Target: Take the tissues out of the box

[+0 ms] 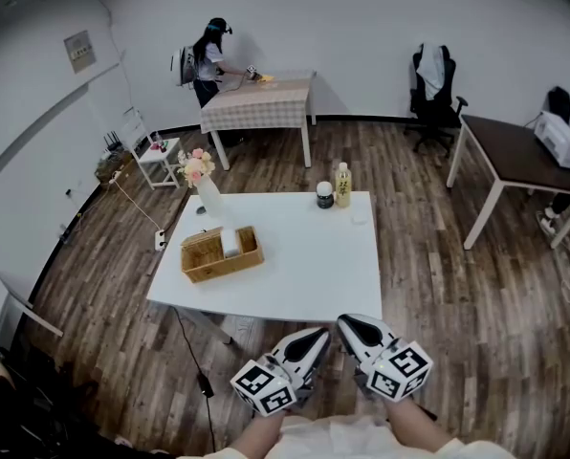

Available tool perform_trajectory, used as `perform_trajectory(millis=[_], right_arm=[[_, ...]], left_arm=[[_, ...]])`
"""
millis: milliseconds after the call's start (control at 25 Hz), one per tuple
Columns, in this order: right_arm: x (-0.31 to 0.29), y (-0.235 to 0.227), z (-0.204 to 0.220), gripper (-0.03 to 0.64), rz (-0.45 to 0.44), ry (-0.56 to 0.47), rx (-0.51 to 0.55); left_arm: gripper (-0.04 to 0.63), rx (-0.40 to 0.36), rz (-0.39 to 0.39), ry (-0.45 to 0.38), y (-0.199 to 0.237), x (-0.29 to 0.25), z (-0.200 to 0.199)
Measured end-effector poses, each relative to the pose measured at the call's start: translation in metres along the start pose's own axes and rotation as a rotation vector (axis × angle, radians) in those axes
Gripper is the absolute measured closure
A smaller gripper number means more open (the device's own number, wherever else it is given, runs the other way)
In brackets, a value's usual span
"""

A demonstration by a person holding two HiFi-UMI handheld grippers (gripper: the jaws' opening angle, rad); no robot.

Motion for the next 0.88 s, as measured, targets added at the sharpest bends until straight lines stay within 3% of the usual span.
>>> perform_trajectory(millis=[520, 880], right_arm=[[-0.02, -0.003, 0.017, 0.581, -0.064, 0.071, -0.017], [-0.082, -0.004, 0.016, 0.581, -0.072, 0.041, 0.009]], left_arm=[[0.594, 0.003, -0.086, 0.002, 0.012, 0.016, 0.002], [0.594, 0.001, -0.105, -0.015, 0.071, 0.029, -0.015]])
Point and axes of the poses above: the fingertips, and each gripper's own axes: x backward along the fingers, y to its left, z out of its underside, the point moved 6 cm from there along x, backward along the fingers, and after that the axes turned 8 degrees about z, right-handed, at the moved point
